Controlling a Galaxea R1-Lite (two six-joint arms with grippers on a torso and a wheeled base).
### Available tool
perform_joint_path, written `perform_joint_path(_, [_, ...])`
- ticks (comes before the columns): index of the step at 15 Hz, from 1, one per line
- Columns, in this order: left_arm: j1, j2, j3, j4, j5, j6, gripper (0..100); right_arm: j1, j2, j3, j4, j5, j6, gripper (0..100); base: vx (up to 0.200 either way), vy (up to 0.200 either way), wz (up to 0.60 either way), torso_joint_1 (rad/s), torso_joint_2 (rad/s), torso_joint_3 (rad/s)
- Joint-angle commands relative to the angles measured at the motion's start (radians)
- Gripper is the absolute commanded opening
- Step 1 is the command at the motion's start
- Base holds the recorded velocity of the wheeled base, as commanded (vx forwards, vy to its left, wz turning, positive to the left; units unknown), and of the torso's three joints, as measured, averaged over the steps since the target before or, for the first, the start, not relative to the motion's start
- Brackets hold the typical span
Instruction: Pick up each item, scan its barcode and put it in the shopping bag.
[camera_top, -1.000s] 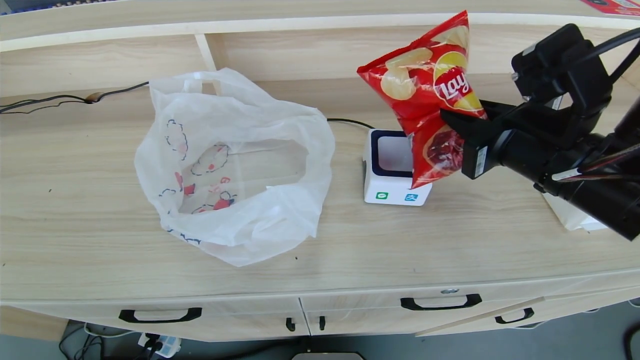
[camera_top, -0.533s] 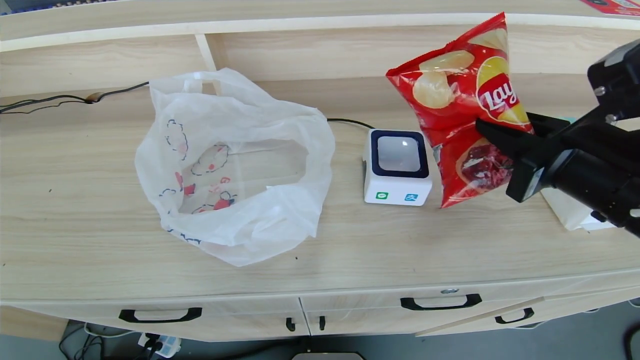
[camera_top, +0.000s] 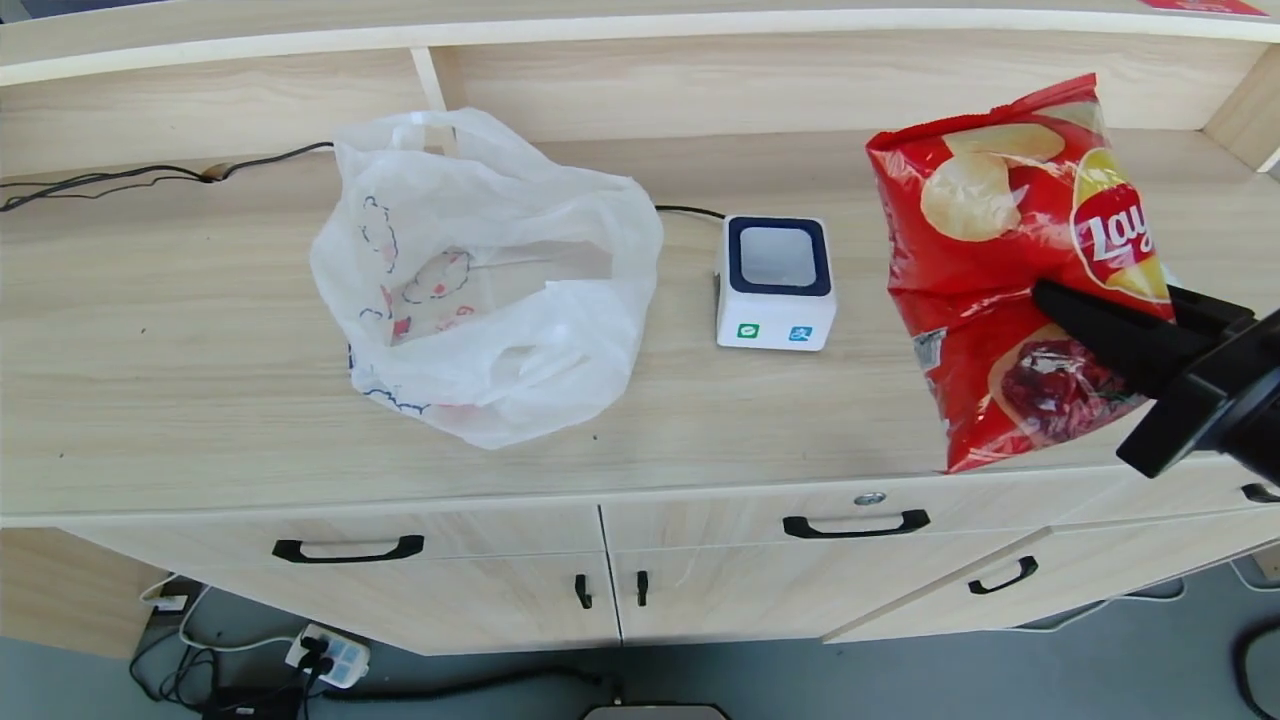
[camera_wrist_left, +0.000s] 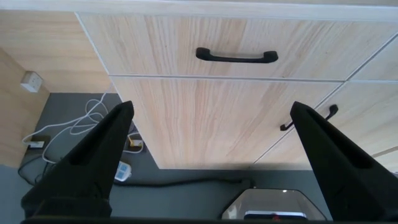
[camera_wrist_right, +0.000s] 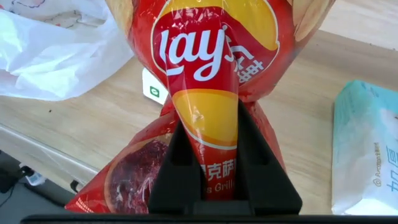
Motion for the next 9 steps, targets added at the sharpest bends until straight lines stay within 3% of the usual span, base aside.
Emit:
perform_joint_path(1, [-0.001, 0.0, 0.0, -0.001, 0.0, 0.0, 100, 0.0, -0.008, 0.004, 0.003, 0.0, 0.004, 0, 0.0, 0.2, 0.0, 0.017, 0.01, 0.002])
perform_joint_path(9, [0.0, 0.002, 0.0, -0.004, 0.0, -0.005, 100, -0.004, 0.005, -0.085, 0.006, -0.006, -0.002, 0, 0.0, 0.2, 0.0, 0.004, 0.0, 0.002])
